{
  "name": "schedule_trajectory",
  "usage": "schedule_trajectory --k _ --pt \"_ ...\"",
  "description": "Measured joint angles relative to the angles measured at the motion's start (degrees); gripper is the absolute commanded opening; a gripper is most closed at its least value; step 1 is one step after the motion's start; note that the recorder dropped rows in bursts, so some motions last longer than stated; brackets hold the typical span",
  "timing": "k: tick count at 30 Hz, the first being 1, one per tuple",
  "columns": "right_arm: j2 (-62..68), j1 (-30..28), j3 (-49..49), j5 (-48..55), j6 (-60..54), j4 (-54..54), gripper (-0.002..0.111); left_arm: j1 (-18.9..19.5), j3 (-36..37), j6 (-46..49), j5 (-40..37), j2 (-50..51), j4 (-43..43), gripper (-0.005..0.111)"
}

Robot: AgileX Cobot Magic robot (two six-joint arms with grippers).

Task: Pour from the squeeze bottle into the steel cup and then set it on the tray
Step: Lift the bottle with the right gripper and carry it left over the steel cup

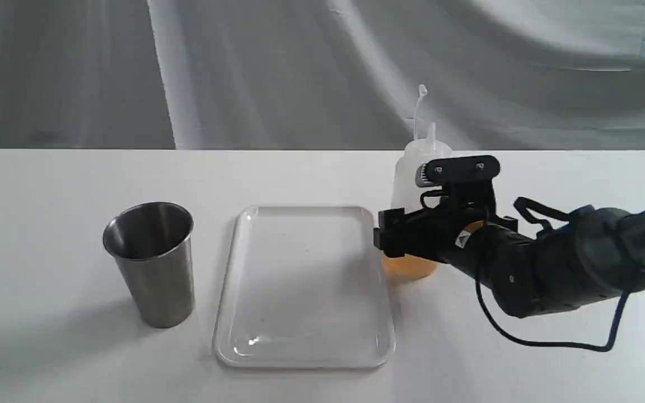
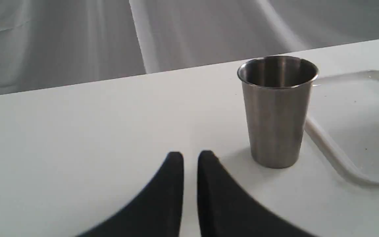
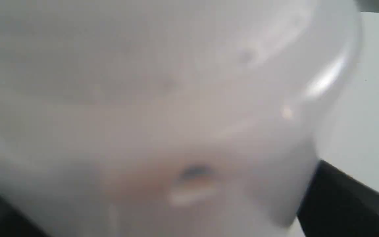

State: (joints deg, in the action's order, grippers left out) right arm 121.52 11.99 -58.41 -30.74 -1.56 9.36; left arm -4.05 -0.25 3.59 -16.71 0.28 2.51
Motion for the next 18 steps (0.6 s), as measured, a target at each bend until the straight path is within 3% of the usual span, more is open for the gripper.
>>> schedule_trajectory --k 5,9,18 --pt "0.0 0.0 0.0 0.0 0.0 0.07 0.056 0.0 0.0 0.0 0.0 0.0 0.0 0.008" --pt "-0.54 0.0 0.0 1.29 0.0 0.07 0.045 0.0 0.0 0.0 0.0 0.0 0.0 0.008" --pt "-8.16 0.0 0.0 11.33 0.0 -0.41 0.041 0.0 0.0 0.0 0.0 0.0 0.0 0.008"
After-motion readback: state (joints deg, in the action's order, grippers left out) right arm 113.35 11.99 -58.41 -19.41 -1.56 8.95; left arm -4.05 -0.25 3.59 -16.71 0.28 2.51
